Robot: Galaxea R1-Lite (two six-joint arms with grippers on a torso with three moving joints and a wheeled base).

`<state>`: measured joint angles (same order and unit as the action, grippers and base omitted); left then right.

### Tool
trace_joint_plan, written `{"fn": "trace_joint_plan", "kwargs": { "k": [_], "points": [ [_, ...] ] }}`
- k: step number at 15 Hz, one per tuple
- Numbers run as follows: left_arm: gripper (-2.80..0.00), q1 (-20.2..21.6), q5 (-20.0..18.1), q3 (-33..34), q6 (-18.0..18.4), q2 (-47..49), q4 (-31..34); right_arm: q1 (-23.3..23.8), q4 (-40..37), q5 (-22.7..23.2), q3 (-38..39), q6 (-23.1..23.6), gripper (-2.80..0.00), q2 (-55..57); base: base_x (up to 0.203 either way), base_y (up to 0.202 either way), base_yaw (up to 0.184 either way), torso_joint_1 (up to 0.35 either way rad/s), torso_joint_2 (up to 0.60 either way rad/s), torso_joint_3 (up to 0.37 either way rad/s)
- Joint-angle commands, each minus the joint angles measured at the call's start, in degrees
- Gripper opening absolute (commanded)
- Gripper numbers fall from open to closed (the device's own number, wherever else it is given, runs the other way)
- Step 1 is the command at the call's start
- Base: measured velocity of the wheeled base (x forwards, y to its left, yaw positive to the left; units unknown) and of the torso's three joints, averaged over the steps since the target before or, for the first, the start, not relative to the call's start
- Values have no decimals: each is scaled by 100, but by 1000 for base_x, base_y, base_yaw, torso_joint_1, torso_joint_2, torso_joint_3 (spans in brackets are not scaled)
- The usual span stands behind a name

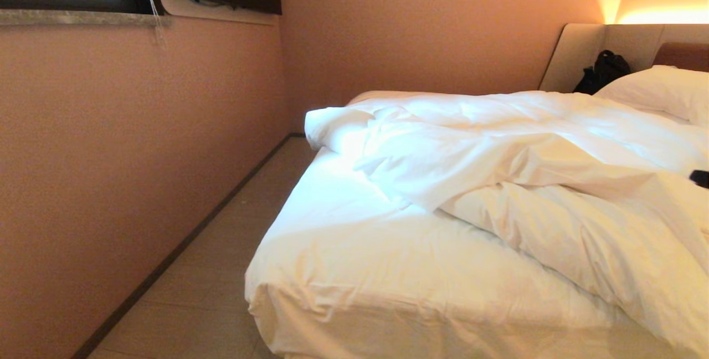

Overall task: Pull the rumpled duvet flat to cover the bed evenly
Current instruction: Hold the folded corner of the quilt

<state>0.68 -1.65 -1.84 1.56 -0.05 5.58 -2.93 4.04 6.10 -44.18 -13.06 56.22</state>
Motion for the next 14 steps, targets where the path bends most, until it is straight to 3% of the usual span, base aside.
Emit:
{"fn": "trace_joint_plan", "kwargs": {
  "k": [1,7,14],
  "points": [
    [-280,2,-2,0,2,5,4,-125,592,26,-346,-96,-280,921,0,0,0,0,0,0],
    [-280,2,-2,0,2,5,4,-722,1305,13,-1410,-156,-280,2487,0,0,0,0,0,0],
    [-280,2,-2,0,2,5,4,-805,1554,1,-2567,-304,-280,4357,0,0,0,0,0,0]
  ]
}}
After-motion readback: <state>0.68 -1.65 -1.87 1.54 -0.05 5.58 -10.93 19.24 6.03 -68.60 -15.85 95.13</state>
